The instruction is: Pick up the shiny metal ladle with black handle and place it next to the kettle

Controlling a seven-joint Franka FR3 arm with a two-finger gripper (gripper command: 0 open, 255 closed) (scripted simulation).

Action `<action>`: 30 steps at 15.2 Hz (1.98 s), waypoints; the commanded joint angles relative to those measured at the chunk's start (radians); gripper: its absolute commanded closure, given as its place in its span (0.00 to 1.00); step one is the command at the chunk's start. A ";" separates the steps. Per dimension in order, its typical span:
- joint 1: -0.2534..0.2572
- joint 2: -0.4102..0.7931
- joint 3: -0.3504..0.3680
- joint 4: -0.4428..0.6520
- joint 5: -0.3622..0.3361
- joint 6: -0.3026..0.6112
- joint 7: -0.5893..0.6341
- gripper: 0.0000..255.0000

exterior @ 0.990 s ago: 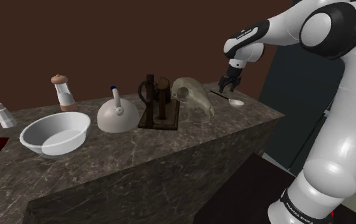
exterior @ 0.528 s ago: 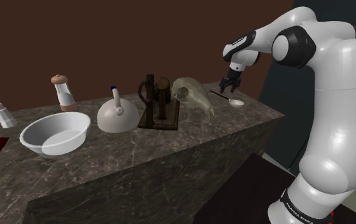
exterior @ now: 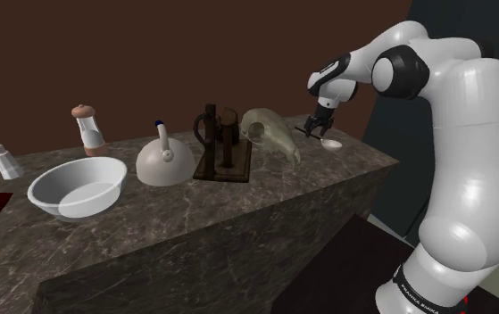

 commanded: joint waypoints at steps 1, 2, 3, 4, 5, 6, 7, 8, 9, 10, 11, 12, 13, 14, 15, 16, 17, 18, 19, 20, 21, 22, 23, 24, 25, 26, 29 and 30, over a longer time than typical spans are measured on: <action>-0.001 0.006 0.002 -0.001 0.003 0.007 -0.002 0.00; -0.001 0.006 0.002 -0.001 0.003 0.007 -0.002 0.00; -0.001 0.006 0.002 -0.001 0.003 0.007 -0.002 0.00; -0.001 0.006 0.002 -0.001 0.003 0.007 -0.002 0.00; -0.001 0.006 0.002 -0.001 0.003 0.007 -0.002 0.00; -0.001 0.006 0.002 -0.001 0.003 0.007 -0.002 0.00; -0.001 0.006 0.002 -0.001 0.003 0.007 -0.002 0.00; -0.001 0.006 0.002 -0.001 0.003 0.007 -0.002 1.00; -0.001 0.006 0.002 -0.001 0.003 0.007 -0.002 1.00; -0.001 0.006 0.002 -0.001 0.003 0.007 -0.002 1.00; -0.001 0.006 0.002 -0.001 0.003 0.007 -0.002 1.00; -0.001 0.005 0.002 -0.002 0.003 0.007 -0.002 1.00; -0.001 0.005 0.002 -0.003 0.003 0.007 -0.002 1.00; 0.000 0.003 0.001 -0.005 0.003 0.008 -0.002 1.00; 0.000 0.002 0.001 -0.006 0.002 0.009 -0.002 1.00; 0.000 0.002 0.001 -0.007 0.003 0.009 -0.002 1.00; -0.001 0.006 0.002 -0.001 0.003 0.007 -0.002 1.00; 0.000 0.000 0.000 0.003 -0.001 -0.003 0.001 1.00; 0.001 -0.006 -0.003 0.008 -0.005 -0.013 0.005 1.00; 0.002 -0.012 -0.005 0.013 -0.008 -0.023 0.008 1.00; 0.003 -0.018 -0.007 0.018 -0.012 -0.033 0.012 1.00; 0.004 -0.024 -0.008 0.023 -0.016 -0.043 0.015 1.00; 0.005 -0.029 -0.010 0.028 -0.020 -0.054 0.018 1.00; 0.005 -0.035 -0.012 0.034 -0.023 -0.064 0.022 1.00; 0.006 -0.040 -0.014 0.040 -0.027 -0.075 0.025 1.00; 0.006 -0.045 -0.015 0.046 -0.030 -0.085 0.028 1.00; 0.008 -0.059 -0.020 0.067 -0.040 -0.118 0.038 1.00; 0.008 -0.063 -0.021 0.074 -0.043 -0.129 0.041 1.00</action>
